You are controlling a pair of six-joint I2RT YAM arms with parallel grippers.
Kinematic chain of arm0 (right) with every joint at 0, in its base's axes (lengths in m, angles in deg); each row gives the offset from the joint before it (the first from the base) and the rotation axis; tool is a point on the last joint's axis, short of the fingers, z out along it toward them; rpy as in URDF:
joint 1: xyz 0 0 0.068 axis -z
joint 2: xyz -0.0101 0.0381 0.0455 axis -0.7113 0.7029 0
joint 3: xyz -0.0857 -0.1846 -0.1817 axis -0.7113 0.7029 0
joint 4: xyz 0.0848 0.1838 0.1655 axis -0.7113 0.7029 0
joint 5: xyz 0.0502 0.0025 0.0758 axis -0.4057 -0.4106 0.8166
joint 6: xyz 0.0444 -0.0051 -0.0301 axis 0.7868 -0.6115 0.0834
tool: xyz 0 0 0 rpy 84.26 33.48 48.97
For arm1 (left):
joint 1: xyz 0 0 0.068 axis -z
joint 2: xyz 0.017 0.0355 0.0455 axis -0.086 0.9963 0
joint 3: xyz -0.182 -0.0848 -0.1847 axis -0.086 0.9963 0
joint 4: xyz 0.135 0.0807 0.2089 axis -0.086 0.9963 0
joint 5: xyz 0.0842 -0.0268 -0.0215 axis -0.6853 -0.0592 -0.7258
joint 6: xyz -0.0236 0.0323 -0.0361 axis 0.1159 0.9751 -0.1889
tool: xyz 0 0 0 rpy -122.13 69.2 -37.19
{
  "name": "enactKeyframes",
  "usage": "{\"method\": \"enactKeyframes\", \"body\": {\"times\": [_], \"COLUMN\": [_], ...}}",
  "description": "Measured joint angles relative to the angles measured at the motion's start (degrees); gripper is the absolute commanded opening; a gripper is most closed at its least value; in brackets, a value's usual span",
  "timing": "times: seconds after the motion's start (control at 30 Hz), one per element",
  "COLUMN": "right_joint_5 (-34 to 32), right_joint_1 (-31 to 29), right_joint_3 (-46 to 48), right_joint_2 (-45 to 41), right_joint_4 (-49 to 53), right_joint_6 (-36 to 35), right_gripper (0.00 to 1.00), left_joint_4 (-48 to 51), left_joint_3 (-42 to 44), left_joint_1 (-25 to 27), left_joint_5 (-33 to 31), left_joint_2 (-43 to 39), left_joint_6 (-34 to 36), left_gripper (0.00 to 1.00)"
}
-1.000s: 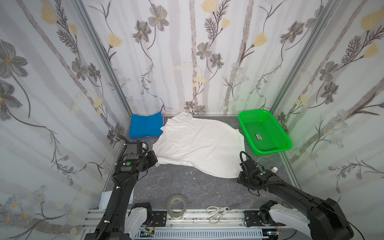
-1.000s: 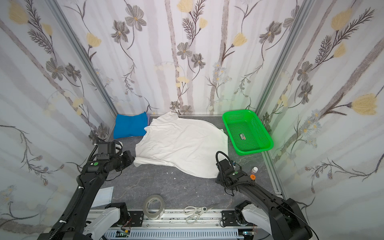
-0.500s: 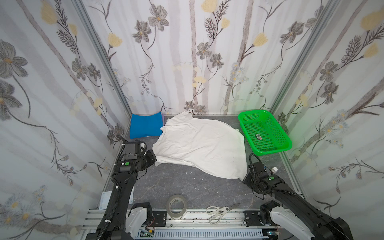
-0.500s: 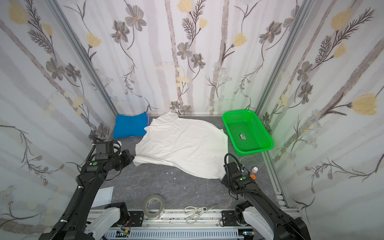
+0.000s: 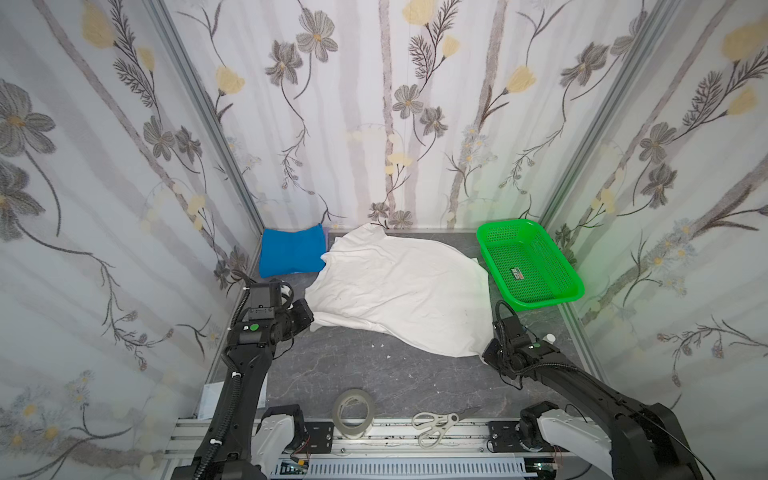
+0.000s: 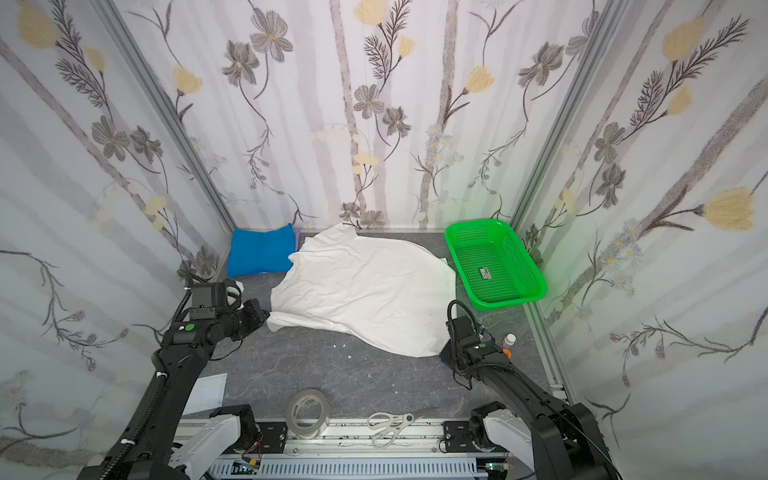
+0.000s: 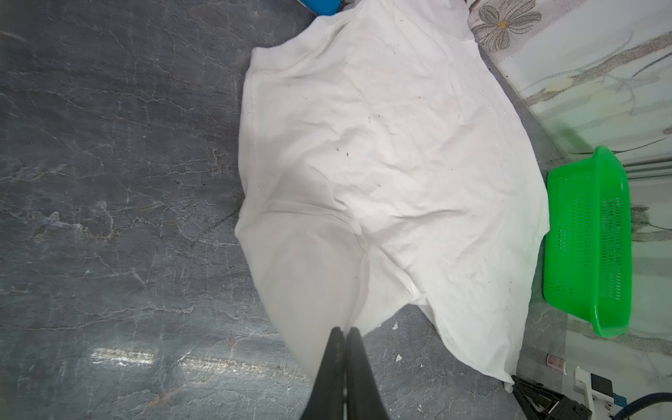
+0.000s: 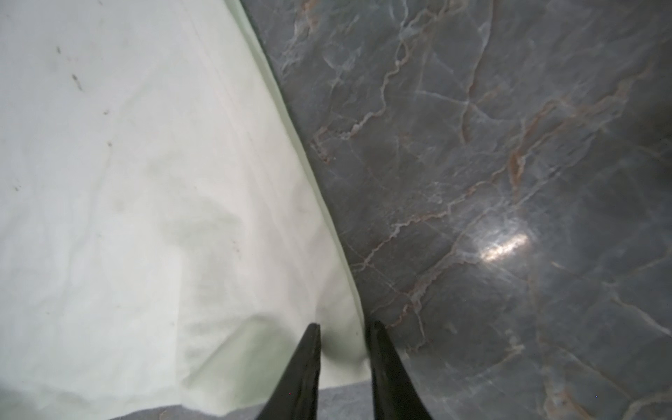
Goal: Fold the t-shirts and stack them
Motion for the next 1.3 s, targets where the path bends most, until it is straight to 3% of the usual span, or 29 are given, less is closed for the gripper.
{"method": "enactKeyframes", "body": {"times": [0.17,0.33,0.43,0.67,1.0,1.3], "right_joint_5": [1.6,0.6,0.4,0.5,-3.0,-5.5], "right_joint_1": [-1.0,-1.3,-1.4,-0.5,0.2,5.9], "right_joint_3": [0.7,-0.5,-1.9,-2.8,-11.8,-14.2], "right_joint_2": [-1.9,0.4,2.7,3.4,-3.7,-9.7], "right_joint_4": [1.9,3.3,3.5,4.0,10.5,15.4], "right_joint_6": [0.6,0.6,0.3,-1.0,-3.7,-7.2], "right_gripper": [0.25,0.05,0.00,0.00,0.00,0.00], "left_joint_4": [0.0,0.0,0.1,0.3,1.9,4.7], "left_joint_3": [0.0,0.0,0.0,0.0,-1.4,-1.8], "left_joint_1": [0.0,0.0,0.0,0.0,0.0,0.0], "left_joint_5": [0.0,-0.1,-0.1,-0.2,-1.5,-3.8], "left_joint_2": [-0.1,-0.6,-0.9,-1.4,-2.7,-6.8], "left_joint_6": [0.1,0.1,0.1,0.1,1.2,0.9], "left_gripper": [0.00,0.00,0.00,0.00,0.00,0.00]}}
